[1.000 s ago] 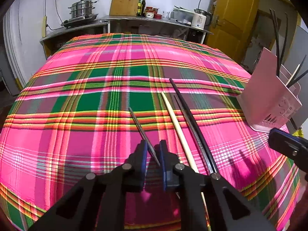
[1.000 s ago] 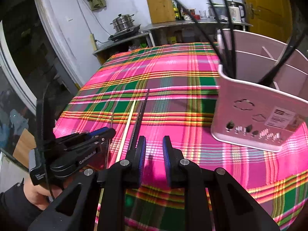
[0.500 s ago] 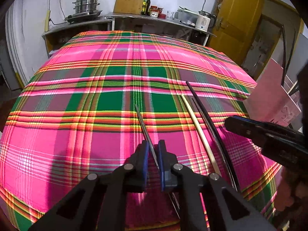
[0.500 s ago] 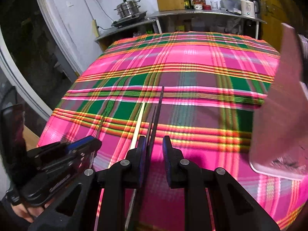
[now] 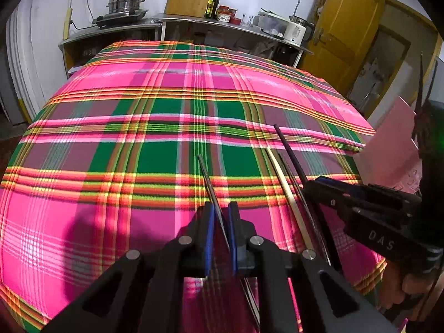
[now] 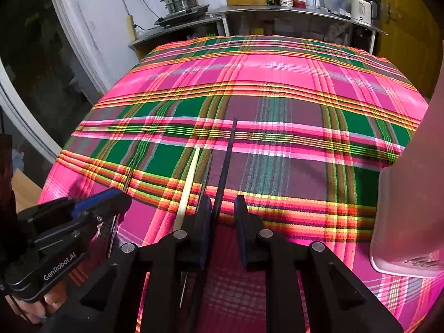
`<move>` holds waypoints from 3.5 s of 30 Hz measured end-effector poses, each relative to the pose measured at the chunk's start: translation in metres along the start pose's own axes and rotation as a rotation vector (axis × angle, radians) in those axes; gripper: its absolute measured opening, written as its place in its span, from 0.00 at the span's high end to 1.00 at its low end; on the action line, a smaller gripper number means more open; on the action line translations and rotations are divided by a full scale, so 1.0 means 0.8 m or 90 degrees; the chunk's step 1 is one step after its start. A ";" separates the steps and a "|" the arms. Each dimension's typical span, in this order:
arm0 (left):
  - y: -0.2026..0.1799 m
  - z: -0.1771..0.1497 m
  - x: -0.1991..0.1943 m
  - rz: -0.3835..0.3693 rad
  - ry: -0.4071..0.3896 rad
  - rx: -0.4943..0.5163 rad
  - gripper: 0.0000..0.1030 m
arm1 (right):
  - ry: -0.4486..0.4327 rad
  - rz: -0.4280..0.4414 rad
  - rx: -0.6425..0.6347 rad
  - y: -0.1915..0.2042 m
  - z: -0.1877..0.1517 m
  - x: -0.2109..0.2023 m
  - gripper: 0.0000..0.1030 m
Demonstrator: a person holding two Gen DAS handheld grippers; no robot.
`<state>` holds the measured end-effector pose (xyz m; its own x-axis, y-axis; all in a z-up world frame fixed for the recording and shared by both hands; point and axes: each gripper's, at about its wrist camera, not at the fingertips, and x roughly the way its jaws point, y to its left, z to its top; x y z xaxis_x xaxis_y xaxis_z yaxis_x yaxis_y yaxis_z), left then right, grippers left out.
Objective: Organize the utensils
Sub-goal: 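Close the left tool on a black chopstick while the right tool grasps another, then lift both held chopsticks and carry them over the pink basket, then lower the chopsticks into the basket compartments and open both tools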
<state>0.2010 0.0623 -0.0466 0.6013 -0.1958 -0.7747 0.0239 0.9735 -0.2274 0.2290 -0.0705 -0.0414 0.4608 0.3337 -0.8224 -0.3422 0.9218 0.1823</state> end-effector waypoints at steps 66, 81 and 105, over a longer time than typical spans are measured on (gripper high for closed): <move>-0.173 0.040 -0.193 -0.165 -0.103 0.115 0.94 | -0.271 -0.018 0.087 -0.077 -0.051 -0.314 0.95; -0.247 0.119 -0.196 -0.215 -0.145 0.127 0.94 | -0.345 -0.064 0.127 -0.134 -0.017 -0.366 0.95; -0.281 0.127 -0.108 -0.200 -0.102 0.148 0.94 | -0.305 -0.077 0.152 -0.170 0.000 -0.302 0.95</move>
<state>0.2247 -0.1274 0.1310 0.6524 -0.4841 -0.5831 0.3947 0.8739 -0.2839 0.1642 -0.2767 0.1324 0.8254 0.2244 -0.5180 -0.0944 0.9596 0.2651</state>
